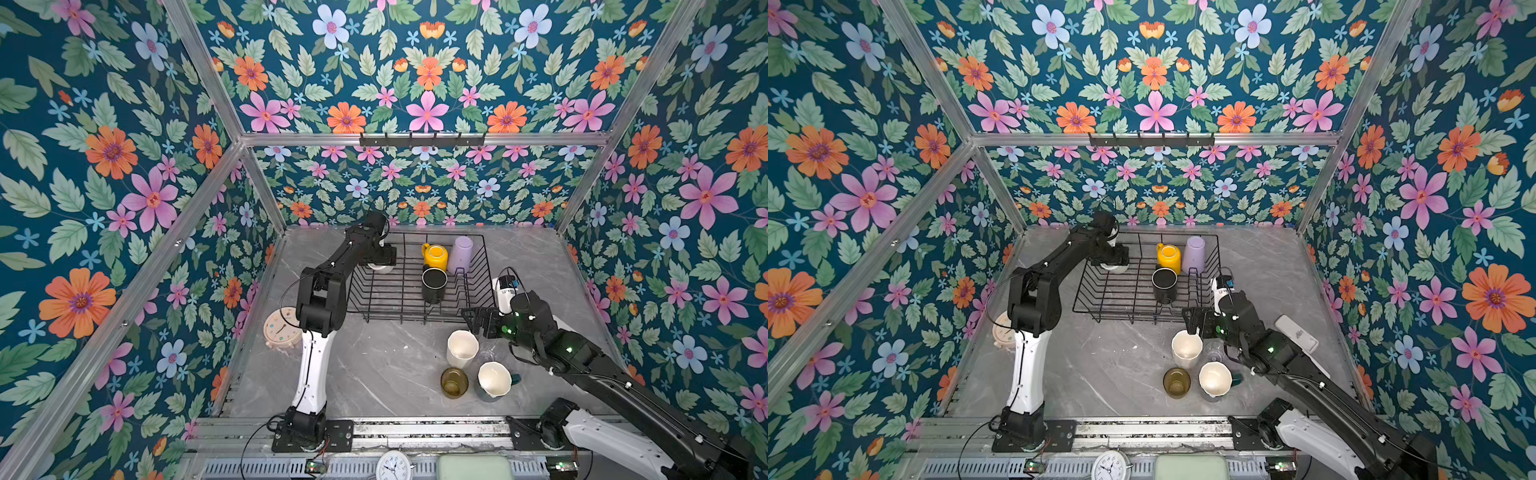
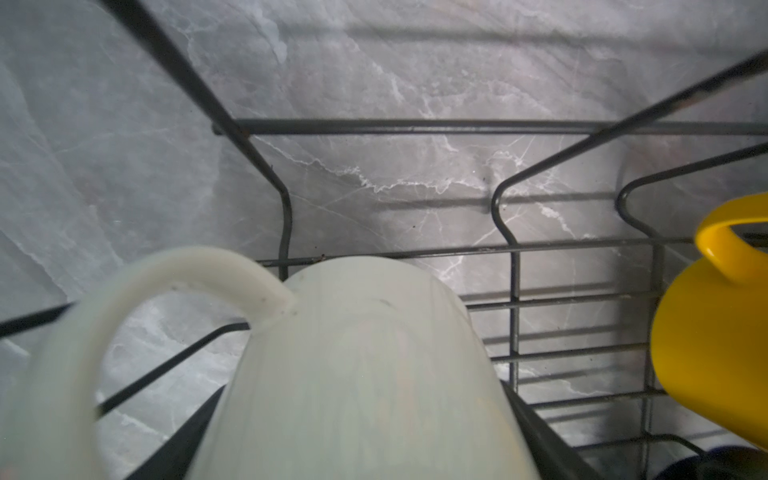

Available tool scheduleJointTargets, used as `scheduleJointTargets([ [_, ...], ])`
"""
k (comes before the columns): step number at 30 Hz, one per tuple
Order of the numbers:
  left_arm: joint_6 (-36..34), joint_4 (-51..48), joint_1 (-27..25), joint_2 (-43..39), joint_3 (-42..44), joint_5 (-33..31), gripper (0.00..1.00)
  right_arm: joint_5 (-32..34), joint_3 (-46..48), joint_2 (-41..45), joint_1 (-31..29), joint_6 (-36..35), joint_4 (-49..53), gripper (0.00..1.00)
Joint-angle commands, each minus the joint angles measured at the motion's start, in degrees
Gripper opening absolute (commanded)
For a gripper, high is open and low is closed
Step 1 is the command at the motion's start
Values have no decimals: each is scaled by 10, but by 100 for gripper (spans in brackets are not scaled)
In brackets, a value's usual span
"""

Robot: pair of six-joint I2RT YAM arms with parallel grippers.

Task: Load the cups into the dish rack

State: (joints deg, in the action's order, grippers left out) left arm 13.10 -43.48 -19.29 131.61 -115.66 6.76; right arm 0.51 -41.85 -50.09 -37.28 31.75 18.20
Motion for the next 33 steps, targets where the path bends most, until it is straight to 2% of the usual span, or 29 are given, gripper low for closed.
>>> scheduleJointTargets([
  [1, -7, 2, -1, -6, -3, -4, 85, 0, 1, 2, 0, 5, -9, 95],
  [7, -6, 5, -1, -11, -3, 0, 90, 2, 3, 10, 0, 6, -5, 95],
  [11, -6, 5, -1, -9, -3, 1, 91, 1, 5, 14, 0, 9, -4, 95],
  [14, -5, 5, -2, -7, -2, 3, 97, 0, 7, 18, -1, 11, -3, 95],
  [24, -2, 11, -2, -12, -2, 1, 100, 3, 10, 21, -1, 13, 1, 95],
  [33, 2, 44, -2, -76, 50, 20, 100, 24, -19, -1, 0, -1, 49, 93],
])
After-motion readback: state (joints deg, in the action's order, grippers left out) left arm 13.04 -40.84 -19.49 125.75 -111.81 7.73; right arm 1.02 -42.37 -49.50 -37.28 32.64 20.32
